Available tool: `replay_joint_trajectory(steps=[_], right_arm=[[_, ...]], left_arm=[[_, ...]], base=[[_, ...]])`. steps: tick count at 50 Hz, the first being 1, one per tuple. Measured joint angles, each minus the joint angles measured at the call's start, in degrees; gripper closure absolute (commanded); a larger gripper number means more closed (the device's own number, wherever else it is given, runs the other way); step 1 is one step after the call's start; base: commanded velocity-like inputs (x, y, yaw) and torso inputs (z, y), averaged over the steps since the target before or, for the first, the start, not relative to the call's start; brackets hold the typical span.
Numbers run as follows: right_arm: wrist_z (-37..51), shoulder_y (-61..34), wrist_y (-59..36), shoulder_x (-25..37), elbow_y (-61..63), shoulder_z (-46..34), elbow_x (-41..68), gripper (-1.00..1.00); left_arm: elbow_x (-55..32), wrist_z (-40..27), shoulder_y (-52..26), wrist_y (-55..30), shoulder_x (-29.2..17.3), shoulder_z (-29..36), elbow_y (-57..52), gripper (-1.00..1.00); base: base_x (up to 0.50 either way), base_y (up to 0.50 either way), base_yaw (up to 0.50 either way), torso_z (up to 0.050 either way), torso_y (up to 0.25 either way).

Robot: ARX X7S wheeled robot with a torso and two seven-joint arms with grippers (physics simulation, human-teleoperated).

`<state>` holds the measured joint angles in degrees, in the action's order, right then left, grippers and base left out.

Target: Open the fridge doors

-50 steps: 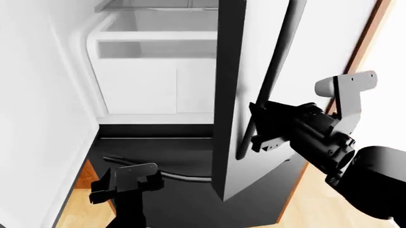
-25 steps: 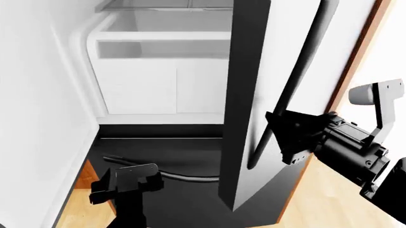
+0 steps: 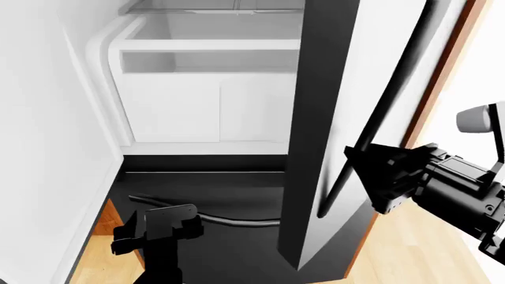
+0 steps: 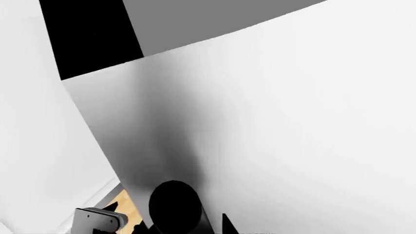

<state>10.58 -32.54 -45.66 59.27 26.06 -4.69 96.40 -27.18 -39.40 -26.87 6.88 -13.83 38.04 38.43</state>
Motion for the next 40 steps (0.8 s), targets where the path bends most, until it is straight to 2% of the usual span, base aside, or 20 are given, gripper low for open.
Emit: replay_joint_trajectory(steps=[20,40], right_arm=[[-1.14,17.17,4.03,5.52,3.98,14.61,3.43,1.0],[-2.93,26.33,3.27,7.38,5.08,24.4,3.94,1.0]], left_arm=[[0.09,-0.15,-0.1,0.09,0.06,0.07,0.48,-1.0],[0.17,-0.49,-0.04,-0.03,0.01,0.17,0.5,-1.0]], base=[[0.0,0.0,0.0,0.0,0.0],[0.0,0.0,0.0,0.0,0.0]])
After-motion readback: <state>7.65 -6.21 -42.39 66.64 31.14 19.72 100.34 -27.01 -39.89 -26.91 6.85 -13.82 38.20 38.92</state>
